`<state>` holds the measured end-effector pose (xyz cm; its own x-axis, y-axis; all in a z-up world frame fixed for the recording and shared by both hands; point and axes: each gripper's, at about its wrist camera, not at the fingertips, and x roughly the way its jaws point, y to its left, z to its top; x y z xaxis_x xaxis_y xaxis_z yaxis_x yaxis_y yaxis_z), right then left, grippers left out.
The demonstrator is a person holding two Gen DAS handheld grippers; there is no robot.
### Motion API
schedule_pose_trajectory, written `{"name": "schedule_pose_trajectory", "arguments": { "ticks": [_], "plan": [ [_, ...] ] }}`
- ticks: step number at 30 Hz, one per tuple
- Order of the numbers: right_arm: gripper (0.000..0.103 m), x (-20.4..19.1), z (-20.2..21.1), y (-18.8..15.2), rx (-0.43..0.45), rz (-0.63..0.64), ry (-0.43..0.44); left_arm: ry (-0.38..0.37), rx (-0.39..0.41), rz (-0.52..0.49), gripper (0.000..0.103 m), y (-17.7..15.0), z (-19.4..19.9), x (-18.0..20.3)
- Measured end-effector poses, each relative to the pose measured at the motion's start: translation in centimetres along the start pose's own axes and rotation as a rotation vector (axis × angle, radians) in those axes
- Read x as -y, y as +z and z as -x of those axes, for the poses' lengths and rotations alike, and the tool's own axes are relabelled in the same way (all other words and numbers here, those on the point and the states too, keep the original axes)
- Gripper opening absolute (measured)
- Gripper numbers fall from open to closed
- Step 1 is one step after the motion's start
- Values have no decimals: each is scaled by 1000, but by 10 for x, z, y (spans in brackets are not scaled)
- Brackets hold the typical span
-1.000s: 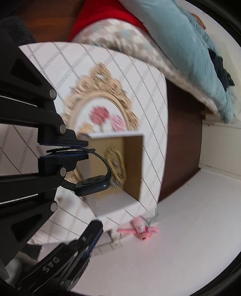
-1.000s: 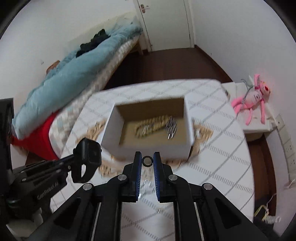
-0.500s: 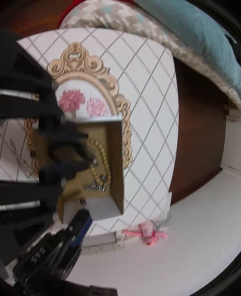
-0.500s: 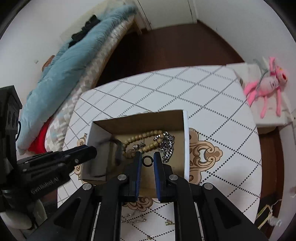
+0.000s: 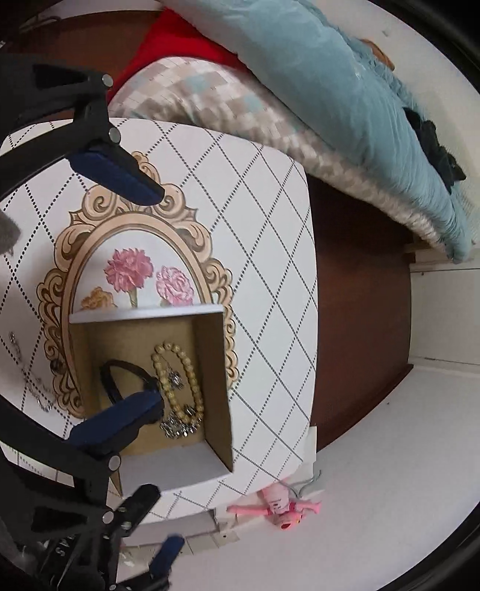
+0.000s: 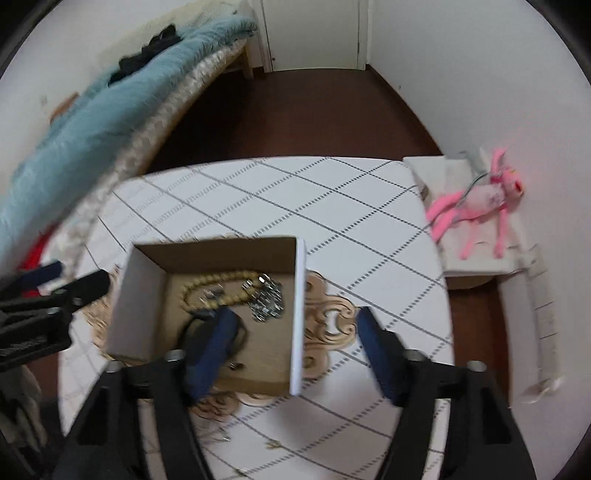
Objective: Organize jewelry
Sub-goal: 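Carry the watch band and ring into the box while both tools open, then grasp the thin silver chain with the left tool while the right tool grasps a gold charm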
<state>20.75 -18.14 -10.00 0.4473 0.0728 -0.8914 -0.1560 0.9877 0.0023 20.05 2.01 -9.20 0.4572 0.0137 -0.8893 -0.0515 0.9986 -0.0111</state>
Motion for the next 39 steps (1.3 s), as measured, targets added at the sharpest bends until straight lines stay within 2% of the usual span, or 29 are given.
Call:
{"name": "schedule_pose_trajectory", "arguments": {
  "ticks": [1, 3, 12, 18, 23, 26, 32, 35, 39],
  "plan": [
    [98, -3, -2, -3, -8, 17, -26, 9, -2, -2, 103, -3, -1, 0],
    [102, -6, -5, -8, -22, 36, -46, 14, -13, 9, 103, -10, -4, -2],
    [103, -7, 12, -14, 18, 24, -74, 0, 14, 25, 103, -19, 17, 1],
    [103, -11, 47, -15, 78, 14, -50, -22, 77, 27, 103, -21, 52, 0],
    [103, -10, 70, -35, 103, -2, -12, -8, 99, 22, 103, -40, 68, -5],
    [103, -7, 68, -58, 97, -16, 11, 25, 87, 10, 103, -63, 62, -7],
    [103, -1, 18, -118, 3, -55, 86, 63, -40, -19, 103, -117, 5, -5],
    [89, -5, -5, -135, -14, -55, 99, 65, -98, -16, 103, -134, -19, -4],
    [76, -8, -27, -147, -26, -59, 123, 65, -123, -21, 103, -145, -32, -3]
  ]
}}
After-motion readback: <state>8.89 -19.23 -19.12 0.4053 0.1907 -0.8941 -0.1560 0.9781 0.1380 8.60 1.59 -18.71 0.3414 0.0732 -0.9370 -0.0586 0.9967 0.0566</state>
